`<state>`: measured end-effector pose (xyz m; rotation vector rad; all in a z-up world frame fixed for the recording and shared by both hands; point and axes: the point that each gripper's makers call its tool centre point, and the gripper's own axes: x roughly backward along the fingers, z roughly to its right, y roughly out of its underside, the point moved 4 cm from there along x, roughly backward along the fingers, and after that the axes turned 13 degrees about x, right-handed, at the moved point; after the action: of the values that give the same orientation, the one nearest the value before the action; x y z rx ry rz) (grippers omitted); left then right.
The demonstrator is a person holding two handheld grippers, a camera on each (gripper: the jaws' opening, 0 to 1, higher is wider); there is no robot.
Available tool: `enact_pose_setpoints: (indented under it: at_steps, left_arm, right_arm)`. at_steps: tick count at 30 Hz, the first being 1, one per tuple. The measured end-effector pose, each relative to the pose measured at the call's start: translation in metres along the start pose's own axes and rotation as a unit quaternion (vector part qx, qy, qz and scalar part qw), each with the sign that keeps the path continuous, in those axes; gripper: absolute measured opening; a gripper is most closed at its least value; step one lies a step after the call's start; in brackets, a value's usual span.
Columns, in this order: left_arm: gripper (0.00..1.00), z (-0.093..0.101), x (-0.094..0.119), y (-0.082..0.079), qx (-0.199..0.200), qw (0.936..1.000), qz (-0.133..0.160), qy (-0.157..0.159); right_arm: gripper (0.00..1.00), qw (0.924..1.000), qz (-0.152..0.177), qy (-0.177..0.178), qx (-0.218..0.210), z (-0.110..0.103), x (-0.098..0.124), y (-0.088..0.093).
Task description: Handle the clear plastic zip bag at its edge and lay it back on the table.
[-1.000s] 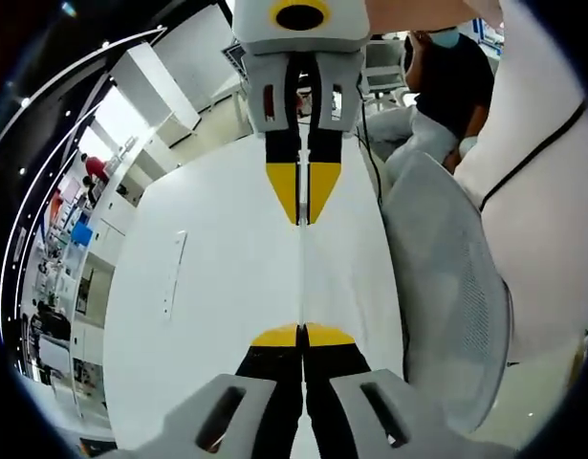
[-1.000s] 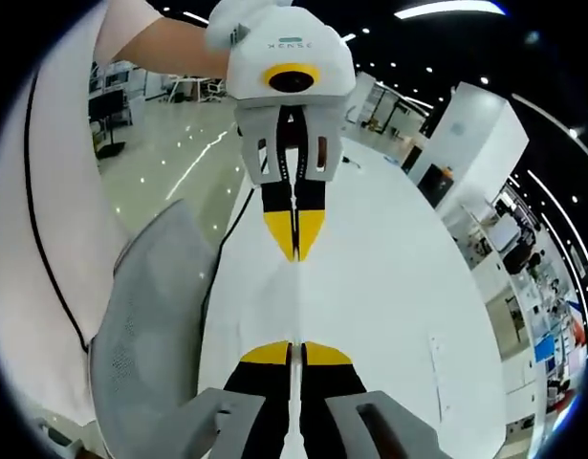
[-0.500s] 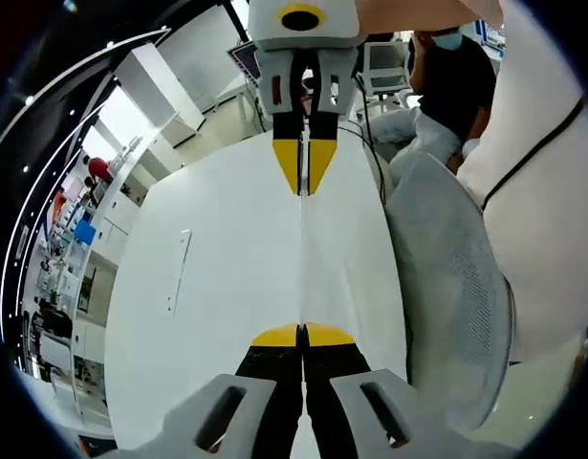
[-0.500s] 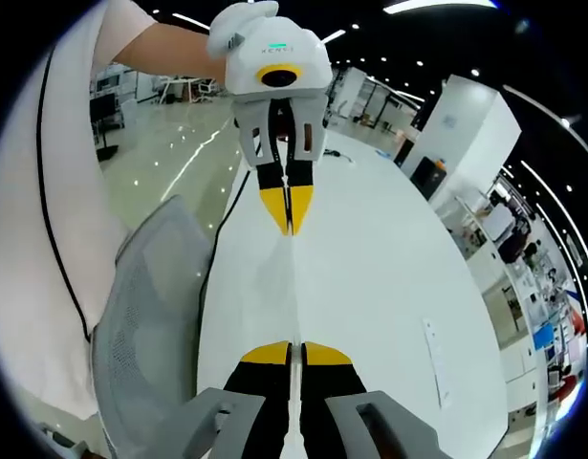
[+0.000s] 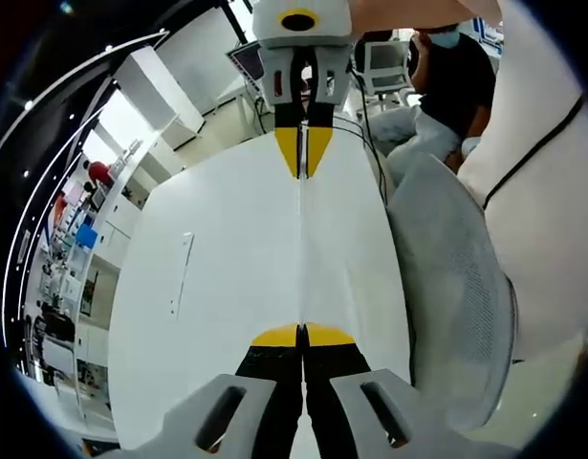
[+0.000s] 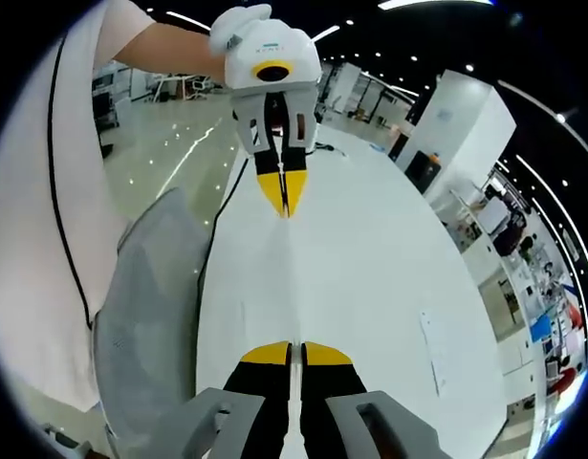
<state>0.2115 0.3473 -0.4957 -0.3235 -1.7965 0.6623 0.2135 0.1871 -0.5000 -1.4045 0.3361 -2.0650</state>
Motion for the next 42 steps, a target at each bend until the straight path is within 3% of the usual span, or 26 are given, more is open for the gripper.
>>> enact_pose_setpoints:
  at_steps: [11,15,19,27,38,42]
  left_arm:
    - [0.0,0.002,-0.001,-0.006,-0.001,0.9999,0.013,-0.006]
    - [0.0,0.004,-0.002,-0.009,-0.006,0.9998,0.018,-0.005]
    - [0.0,0.004,-0.002,-0.012,-0.015,0.9996,0.023,-0.011]
    - [0.0,0.005,0.002,-0.014,-0.045,0.9981,0.029,-0.032]
    - [0.0,0.006,0.005,-0.019,-0.065,0.9962,0.035,-0.047]
    - [0.0,0.007,0.004,-0.021,-0.068,0.9959,0.033,-0.048]
  right_arm:
    - [0.0,0.9999,-0.002,0.001,-0.017,-0.002,0.006,-0.003]
    - [0.06,0.9994,0.022,-0.002,-0.028,-0.002,0.006,-0.015]
    - [0.05,0.9972,0.059,-0.006,-0.046,0.004,0.005,-0.033]
    - [0.04,0.9918,0.09,-0.014,-0.09,0.017,0.005,-0.043]
    - [0.04,0.9936,0.064,-0.04,-0.084,0.008,-0.005,-0.036]
    - [0.04,0.9928,0.07,-0.043,-0.088,0.007,-0.004,-0.039]
